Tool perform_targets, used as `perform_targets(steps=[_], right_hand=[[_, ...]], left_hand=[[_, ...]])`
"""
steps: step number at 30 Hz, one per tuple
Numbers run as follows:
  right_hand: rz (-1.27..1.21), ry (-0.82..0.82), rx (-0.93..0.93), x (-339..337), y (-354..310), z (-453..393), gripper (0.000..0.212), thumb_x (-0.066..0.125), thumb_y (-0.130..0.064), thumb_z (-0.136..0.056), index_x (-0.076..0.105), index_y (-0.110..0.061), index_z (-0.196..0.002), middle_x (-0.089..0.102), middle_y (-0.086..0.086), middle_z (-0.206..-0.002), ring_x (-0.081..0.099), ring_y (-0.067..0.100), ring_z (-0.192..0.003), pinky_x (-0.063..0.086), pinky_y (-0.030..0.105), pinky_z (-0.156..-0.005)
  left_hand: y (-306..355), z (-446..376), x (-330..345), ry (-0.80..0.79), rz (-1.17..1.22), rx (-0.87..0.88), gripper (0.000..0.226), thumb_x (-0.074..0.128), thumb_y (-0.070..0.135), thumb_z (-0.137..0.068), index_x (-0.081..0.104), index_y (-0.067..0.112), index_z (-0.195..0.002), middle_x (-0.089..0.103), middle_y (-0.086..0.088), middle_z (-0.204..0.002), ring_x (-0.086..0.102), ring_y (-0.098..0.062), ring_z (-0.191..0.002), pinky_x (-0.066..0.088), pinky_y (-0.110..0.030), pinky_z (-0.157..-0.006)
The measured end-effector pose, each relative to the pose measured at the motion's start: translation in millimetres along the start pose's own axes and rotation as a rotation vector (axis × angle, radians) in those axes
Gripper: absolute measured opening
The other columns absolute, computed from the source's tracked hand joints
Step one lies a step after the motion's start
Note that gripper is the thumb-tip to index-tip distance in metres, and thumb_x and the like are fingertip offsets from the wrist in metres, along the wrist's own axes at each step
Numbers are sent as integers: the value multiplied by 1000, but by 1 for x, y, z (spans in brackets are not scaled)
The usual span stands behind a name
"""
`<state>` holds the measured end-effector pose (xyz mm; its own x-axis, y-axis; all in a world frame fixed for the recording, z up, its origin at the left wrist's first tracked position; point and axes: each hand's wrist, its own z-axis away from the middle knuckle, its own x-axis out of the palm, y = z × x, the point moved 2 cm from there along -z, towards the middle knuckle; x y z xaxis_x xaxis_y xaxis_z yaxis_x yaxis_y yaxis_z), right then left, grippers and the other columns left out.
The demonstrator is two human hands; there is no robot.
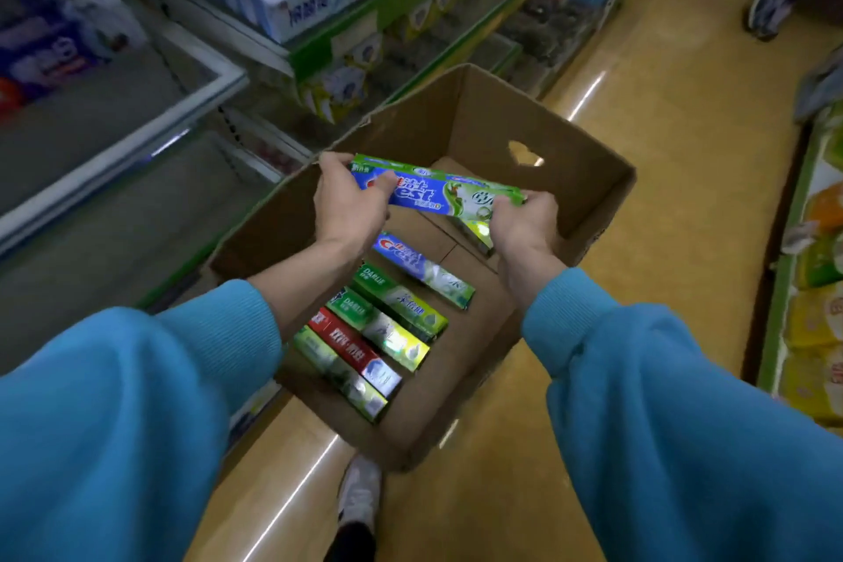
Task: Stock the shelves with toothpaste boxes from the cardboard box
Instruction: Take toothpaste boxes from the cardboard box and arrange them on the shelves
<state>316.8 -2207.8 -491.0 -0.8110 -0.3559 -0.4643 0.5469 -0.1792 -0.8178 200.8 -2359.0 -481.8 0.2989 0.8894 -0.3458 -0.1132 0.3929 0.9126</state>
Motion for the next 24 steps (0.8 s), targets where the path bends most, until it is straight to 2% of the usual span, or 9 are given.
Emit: perform_targets(steps=[2, 6, 8, 11, 13, 16, 19, 21, 24], right_hand=[[-40, -19, -124, -5, -7, 22, 24, 59, -26, -94, 54, -19, -117, 62, 6, -118, 60, 25, -109, 49, 40, -99], [-105, -102, -336, -4, -20, 79, 32, 60, -26, -96, 56, -12, -124, 60, 6, -122, 56, 21, -114, 42, 30, -101], [-147, -160, -416, 3, -25, 115, 29, 61, -26, -96, 56, -14, -121, 60, 5, -119, 57, 20, -113, 43, 32, -101], [-185, -262, -512, 20, -27, 170, 24, 62, -26, -96, 55, -18, -117, 59, 4, -118, 56, 18, -111, 44, 34, -100], [-182, -334, -575, 36, -24, 207, 22, 62, -26, -96, 54, -19, -115, 59, 4, -117, 56, 19, -111, 45, 36, -101], [-150, -409, -684, 65, -10, 258, 28, 63, -25, -94, 56, -12, -118, 61, 6, -114, 57, 25, -112, 45, 44, -101], [-90, -525, -712, 95, 12, 307, 27, 63, -26, -95, 55, -16, -119, 58, 2, -115, 57, 21, -111, 45, 39, -101], [-54, -592, -736, 121, 36, 340, 26, 63, -29, -95, 55, -20, -118, 61, 4, -115, 59, 20, -109, 47, 42, -100], [-17, -724, -739, 162, 77, 391, 27, 64, -29, -94, 54, -23, -118, 62, 5, -117, 62, 20, -107, 51, 45, -96]], left_hand=[[3, 24, -25, 101, 45, 84, 44, 74, 33, -88, 50, 17, -121, 62, 0, -120, 64, -18, -108, 52, -42, -98], [1, 70, -87, 296, 181, 212, 37, 72, 31, -82, 51, 22, -112, 62, 12, -106, 66, -16, -103, 57, -51, -89], [-7, 90, -122, 380, 198, 231, 36, 71, 29, -83, 51, 21, -112, 61, 12, -106, 66, -16, -104, 57, -53, -88], [-27, 118, -175, 502, 222, 222, 36, 69, 35, -82, 49, 24, -110, 62, 9, -108, 66, -19, -104, 57, -55, -88], [-46, 137, -209, 585, 216, 211, 34, 68, 32, -84, 49, 22, -110, 61, 12, -105, 65, -15, -100, 56, -54, -90], [-80, 165, -259, 686, 196, 183, 30, 69, 25, -89, 50, 19, -112, 59, 16, -102, 62, -9, -96, 55, -52, -92], [-122, 191, -306, 765, 174, 144, 31, 72, 25, -90, 51, 19, -112, 58, 19, -100, 63, -13, -95, 54, -46, -94], [-157, 209, -337, 812, 140, 104, 31, 73, 22, -91, 53, 19, -113, 59, 20, -99, 62, -11, -95, 52, -41, -96], [-217, 236, -385, 884, 110, 34, 37, 77, 28, -88, 57, 17, -117, 64, 16, -103, 64, -10, -99, 52, -41, -98]])
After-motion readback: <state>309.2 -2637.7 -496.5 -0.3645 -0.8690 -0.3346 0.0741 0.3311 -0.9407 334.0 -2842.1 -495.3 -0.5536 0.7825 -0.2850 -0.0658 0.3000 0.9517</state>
